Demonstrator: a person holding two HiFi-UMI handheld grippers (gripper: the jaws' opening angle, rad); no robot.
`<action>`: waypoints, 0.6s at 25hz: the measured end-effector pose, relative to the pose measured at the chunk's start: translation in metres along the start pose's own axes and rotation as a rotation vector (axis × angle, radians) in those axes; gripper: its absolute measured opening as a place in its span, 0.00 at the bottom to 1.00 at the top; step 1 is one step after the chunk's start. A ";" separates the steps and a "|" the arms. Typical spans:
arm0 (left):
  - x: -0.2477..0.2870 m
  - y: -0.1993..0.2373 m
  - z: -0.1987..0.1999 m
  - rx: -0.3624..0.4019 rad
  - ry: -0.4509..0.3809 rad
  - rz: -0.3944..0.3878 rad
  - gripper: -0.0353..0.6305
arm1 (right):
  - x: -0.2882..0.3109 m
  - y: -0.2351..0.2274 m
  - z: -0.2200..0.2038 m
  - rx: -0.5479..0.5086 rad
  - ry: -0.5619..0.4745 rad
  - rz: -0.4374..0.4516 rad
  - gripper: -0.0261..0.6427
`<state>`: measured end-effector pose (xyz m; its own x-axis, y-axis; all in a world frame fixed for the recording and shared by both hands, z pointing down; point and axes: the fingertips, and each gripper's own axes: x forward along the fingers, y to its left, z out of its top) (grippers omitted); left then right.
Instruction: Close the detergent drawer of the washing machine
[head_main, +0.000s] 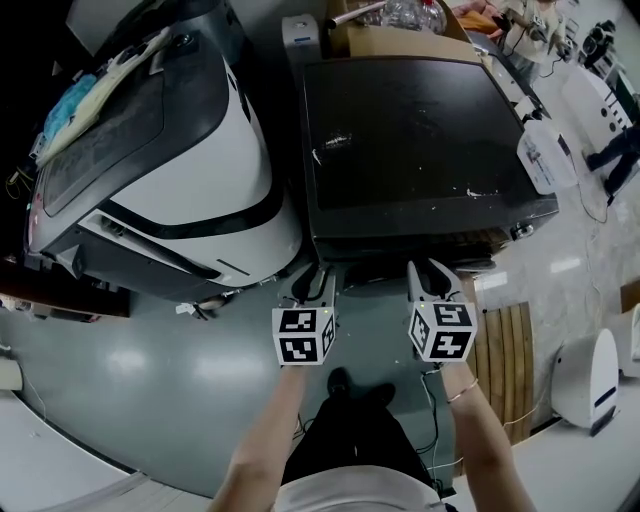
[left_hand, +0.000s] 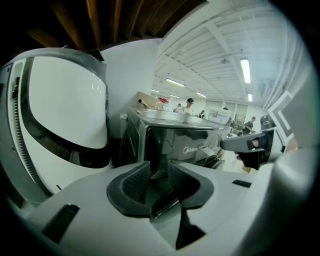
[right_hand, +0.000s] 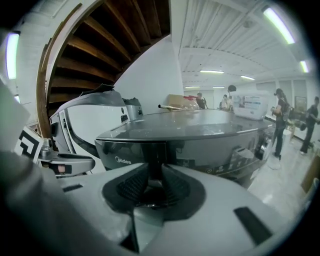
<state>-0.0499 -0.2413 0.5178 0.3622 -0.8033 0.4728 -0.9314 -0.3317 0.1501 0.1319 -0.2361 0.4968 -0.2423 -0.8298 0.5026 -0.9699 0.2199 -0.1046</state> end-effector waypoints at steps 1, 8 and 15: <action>-0.005 -0.002 0.001 0.011 -0.005 -0.004 0.21 | -0.005 0.001 0.000 0.004 -0.006 0.008 0.17; -0.030 -0.015 0.003 0.031 -0.036 -0.018 0.17 | -0.038 0.006 -0.001 0.025 -0.035 0.042 0.17; -0.055 -0.027 0.010 0.048 -0.067 -0.009 0.13 | -0.074 0.013 0.000 0.047 -0.085 0.042 0.14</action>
<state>-0.0440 -0.1927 0.4791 0.3737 -0.8308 0.4125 -0.9258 -0.3611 0.1114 0.1373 -0.1719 0.4582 -0.2821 -0.8611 0.4229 -0.9584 0.2328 -0.1653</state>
